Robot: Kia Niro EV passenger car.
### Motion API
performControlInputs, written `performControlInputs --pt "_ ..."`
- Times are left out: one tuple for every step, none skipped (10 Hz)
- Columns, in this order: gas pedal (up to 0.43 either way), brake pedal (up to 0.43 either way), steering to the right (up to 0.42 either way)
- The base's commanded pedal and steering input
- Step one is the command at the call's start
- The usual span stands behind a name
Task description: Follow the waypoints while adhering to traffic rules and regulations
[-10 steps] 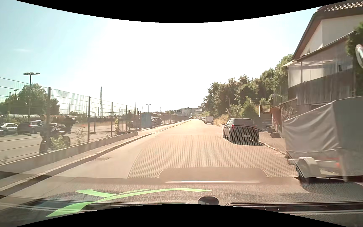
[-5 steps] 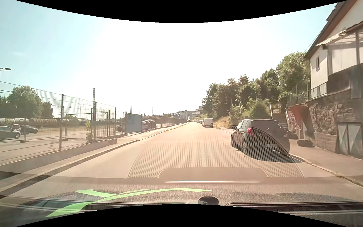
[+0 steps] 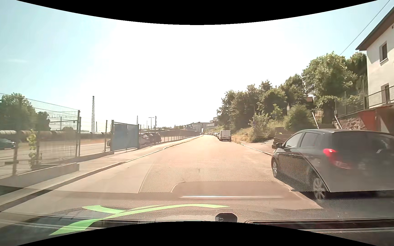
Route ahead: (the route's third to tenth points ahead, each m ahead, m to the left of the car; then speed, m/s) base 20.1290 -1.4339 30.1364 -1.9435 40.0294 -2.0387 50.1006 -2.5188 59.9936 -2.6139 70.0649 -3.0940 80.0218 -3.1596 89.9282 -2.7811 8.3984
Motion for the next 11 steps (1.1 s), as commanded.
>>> performControlInputs --pt "0.169 0.0 0.014" --pt "0.169 0.0 0.013" --pt "0.169 0.0 0.011" --pt "0.169 0.0 0.007" --pt "0.169 0.0 0.005" --pt "0.169 0.0 0.004" --pt "0.169 0.0 0.003" --pt "0.169 0.0 0.002" --pt "0.169 0.0 0.002" --pt "0.169 0.0 0.002" --pt "0.169 0.0 0.0"
